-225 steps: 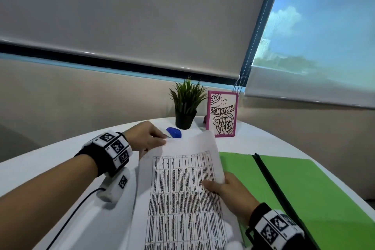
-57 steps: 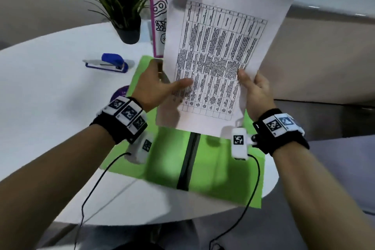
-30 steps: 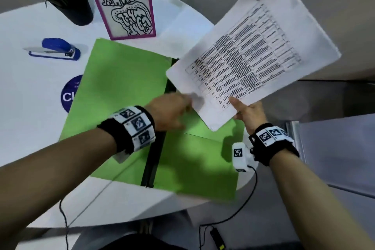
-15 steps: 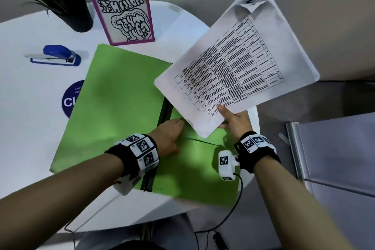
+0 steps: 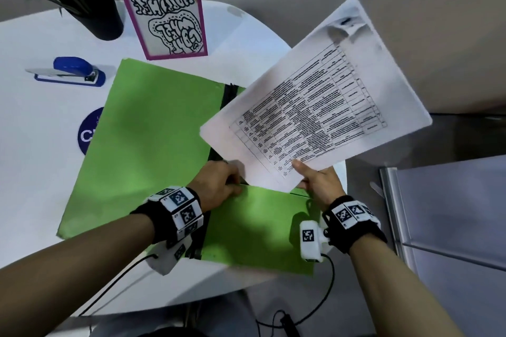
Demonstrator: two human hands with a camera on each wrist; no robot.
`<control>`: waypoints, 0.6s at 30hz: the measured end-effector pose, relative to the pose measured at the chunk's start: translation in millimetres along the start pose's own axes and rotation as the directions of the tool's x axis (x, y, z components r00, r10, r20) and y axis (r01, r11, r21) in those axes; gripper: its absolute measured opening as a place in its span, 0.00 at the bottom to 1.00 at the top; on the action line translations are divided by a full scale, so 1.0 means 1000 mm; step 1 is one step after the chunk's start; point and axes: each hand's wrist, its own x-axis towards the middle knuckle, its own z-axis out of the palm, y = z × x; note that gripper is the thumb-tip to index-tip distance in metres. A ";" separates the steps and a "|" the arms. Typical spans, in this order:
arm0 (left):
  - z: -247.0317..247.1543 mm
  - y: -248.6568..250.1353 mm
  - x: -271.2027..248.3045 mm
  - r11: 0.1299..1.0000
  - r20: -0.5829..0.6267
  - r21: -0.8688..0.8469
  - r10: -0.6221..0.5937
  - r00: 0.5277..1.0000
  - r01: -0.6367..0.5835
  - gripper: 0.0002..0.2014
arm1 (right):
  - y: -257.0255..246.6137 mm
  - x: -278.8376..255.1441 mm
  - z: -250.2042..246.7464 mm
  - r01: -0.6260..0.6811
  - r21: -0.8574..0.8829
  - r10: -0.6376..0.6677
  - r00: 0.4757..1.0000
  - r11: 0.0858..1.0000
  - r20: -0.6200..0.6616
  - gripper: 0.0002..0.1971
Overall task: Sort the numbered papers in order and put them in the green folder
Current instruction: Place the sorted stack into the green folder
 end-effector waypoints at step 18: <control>-0.043 -0.027 -0.011 0.985 0.093 0.169 -0.039 0.995 0.023 0.09 | -0.028 0.012 -0.036 0.003 -0.400 -0.020 0.999 0.917 -0.039 0.20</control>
